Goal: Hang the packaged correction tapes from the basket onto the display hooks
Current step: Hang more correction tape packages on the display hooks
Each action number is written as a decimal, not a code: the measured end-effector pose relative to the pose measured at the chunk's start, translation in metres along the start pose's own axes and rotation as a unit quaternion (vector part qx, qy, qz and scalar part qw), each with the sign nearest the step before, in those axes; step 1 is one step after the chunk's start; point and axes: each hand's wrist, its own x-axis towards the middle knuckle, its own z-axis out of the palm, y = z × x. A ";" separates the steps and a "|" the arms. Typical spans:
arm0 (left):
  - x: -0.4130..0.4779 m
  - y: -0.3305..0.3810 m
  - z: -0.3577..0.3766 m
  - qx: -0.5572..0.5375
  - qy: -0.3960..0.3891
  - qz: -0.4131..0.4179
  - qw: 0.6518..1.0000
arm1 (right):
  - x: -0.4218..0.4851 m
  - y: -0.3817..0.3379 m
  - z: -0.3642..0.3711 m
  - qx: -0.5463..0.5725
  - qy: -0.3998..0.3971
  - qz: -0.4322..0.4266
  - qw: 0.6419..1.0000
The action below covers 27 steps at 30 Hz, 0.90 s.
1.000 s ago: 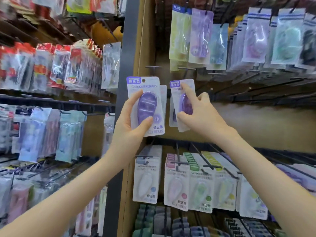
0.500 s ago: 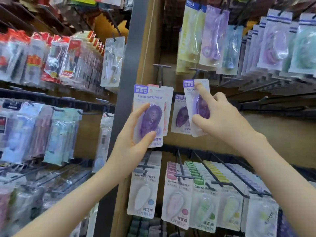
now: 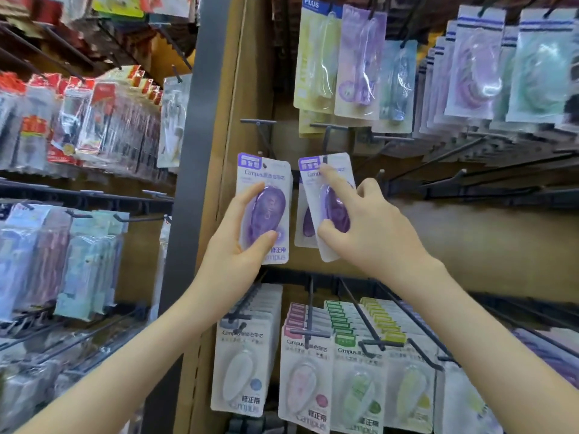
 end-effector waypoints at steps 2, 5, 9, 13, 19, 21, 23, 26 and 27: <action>0.002 -0.001 0.000 0.019 0.009 0.010 1.000 | 0.005 0.004 0.006 -0.034 -0.023 0.017 0.999; 0.001 -0.006 -0.003 0.057 0.030 0.025 0.998 | 0.017 0.007 0.019 -0.043 -0.080 0.027 0.996; -0.002 -0.009 -0.007 0.078 0.049 0.031 0.995 | 0.041 0.011 0.047 -0.007 -0.124 0.105 0.987; -0.006 -0.011 -0.008 0.075 0.034 0.007 0.997 | 0.047 0.011 0.066 -0.014 -0.155 0.137 0.978; -0.005 -0.016 -0.002 0.024 -0.040 0.003 0.999 | 0.022 -0.006 0.035 0.348 -0.026 0.099 0.932; 0.000 -0.015 0.003 0.021 -0.067 0.010 0.997 | 0.015 -0.015 0.025 0.545 -0.106 0.106 0.825; 0.005 -0.014 0.009 0.031 -0.076 0.032 0.996 | 0.011 -0.016 0.020 0.598 -0.121 0.096 0.787; 0.009 -0.018 0.018 0.046 -0.071 0.081 0.993 | 0.010 -0.012 0.011 0.608 -0.041 0.096 0.787; 0.011 -0.019 0.020 0.067 -0.058 0.097 0.991 | 0.011 -0.008 0.009 0.615 -0.016 0.098 0.783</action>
